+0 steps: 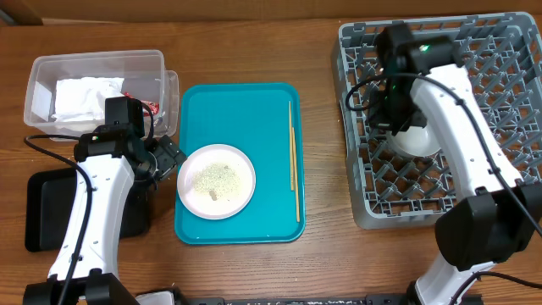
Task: Sort waste into correct bins and load items into the dishwasher
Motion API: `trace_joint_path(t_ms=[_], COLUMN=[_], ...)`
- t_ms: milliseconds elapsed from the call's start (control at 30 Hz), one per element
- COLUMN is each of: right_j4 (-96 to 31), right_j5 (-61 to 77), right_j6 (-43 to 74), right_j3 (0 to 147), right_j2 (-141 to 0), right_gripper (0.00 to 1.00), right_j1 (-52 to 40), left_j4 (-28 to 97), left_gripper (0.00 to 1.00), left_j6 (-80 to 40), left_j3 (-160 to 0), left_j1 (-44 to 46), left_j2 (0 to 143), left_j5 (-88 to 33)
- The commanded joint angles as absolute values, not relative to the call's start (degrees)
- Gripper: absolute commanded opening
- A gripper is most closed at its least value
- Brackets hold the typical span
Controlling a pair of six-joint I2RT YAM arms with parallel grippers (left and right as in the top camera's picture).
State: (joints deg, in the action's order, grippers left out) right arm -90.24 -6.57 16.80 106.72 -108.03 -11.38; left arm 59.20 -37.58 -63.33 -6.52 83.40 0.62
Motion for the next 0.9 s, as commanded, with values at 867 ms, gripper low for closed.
trace_joint_path(t_ms=[867], right_j4=[-97.1], right_j5=[68.6], right_j6=[-28.5], right_j3=[85.7], right_j2=[-105.2], right_gripper=[0.04], right_j1=[29.6], left_j4=[59.3], left_gripper=[1.00], left_j6=[-38.3], left_j3=[-63.4], left_j1=[-6.7], left_j2=[83.2], left_j5=[0.6])
